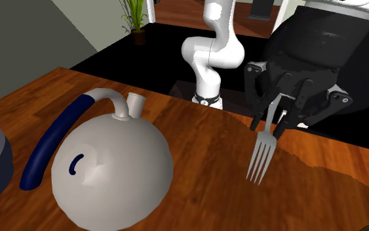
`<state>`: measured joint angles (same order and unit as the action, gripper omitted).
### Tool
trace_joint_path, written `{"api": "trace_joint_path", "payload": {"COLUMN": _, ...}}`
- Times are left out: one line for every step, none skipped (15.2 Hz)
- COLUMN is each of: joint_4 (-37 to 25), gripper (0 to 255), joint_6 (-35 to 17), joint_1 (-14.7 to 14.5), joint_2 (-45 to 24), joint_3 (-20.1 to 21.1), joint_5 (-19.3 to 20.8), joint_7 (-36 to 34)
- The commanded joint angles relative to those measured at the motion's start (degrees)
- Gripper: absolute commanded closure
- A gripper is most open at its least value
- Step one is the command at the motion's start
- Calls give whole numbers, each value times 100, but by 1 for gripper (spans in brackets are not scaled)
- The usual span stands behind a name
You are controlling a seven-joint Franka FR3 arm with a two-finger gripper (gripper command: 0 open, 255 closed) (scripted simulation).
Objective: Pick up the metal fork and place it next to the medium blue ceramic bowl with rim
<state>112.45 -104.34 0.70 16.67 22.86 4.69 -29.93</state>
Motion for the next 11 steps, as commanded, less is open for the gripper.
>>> {"api": "trace_joint_path", "payload": {"joint_4": -174, "gripper": 255, "joint_6": 154, "joint_1": 8, "joint_2": -20, "joint_3": -6, "joint_5": 5, "joint_7": 24}}
{"api": "trace_joint_path", "payload": {"joint_4": -262, "gripper": 255, "joint_6": 231, "joint_1": 11, "joint_2": -32, "joint_3": -7, "joint_5": 8, "joint_7": 32}}
{"api": "trace_joint_path", "payload": {"joint_4": -352, "gripper": 255, "joint_6": 308, "joint_1": 14, "joint_2": -45, "joint_3": -7, "joint_5": 11, "joint_7": 40}}
{"api": "trace_joint_path", "payload": {"joint_4": -443, "gripper": 255, "joint_6": 384, "joint_1": 17, "joint_2": -60, "joint_3": -6, "joint_5": 15, "joint_7": 48}}
{"api": "trace_joint_path", "payload": {"joint_4": -535, "gripper": 255, "joint_6": 462, "joint_1": 20, "joint_2": -76, "joint_3": -6, "joint_5": 20, "joint_7": 55}}
{"api": "trace_joint_path", "payload": {"joint_4": -630, "gripper": 255, "joint_6": 539, "joint_1": 24, "joint_2": -93, "joint_3": -4, "joint_5": 25, "joint_7": 62}}
{"api": "trace_joint_path", "payload": {"joint_4": -725, "gripper": 255, "joint_6": 617, "joint_1": 27, "joint_2": -112, "joint_3": -3, "joint_5": 31, "joint_7": 68}}
{"api": "trace_joint_path", "payload": {"joint_4": -823, "gripper": 255, "joint_6": 695, "joint_1": 30, "joint_2": -132, "joint_3": 0, "joint_5": 37, "joint_7": 75}}
{"api": "trace_joint_path", "payload": {"joint_4": -921, "gripper": 255, "joint_6": 773, "joint_1": 34, "joint_2": -154, "joint_3": 2, "joint_5": 44, "joint_7": 80}}
{"api": "trace_joint_path", "payload": {"joint_4": -1022, "gripper": 255, "joint_6": 852, "joint_1": 37, "joint_2": -177, "joint_3": 5, "joint_5": 51, "joint_7": 86}}
{"api": "trace_joint_path", "payload": {"joint_4": -1124, "gripper": 255, "joint_6": 931, "joint_1": 40, "joint_2": -202, "joint_3": 9, "joint_5": 59, "joint_7": 91}}
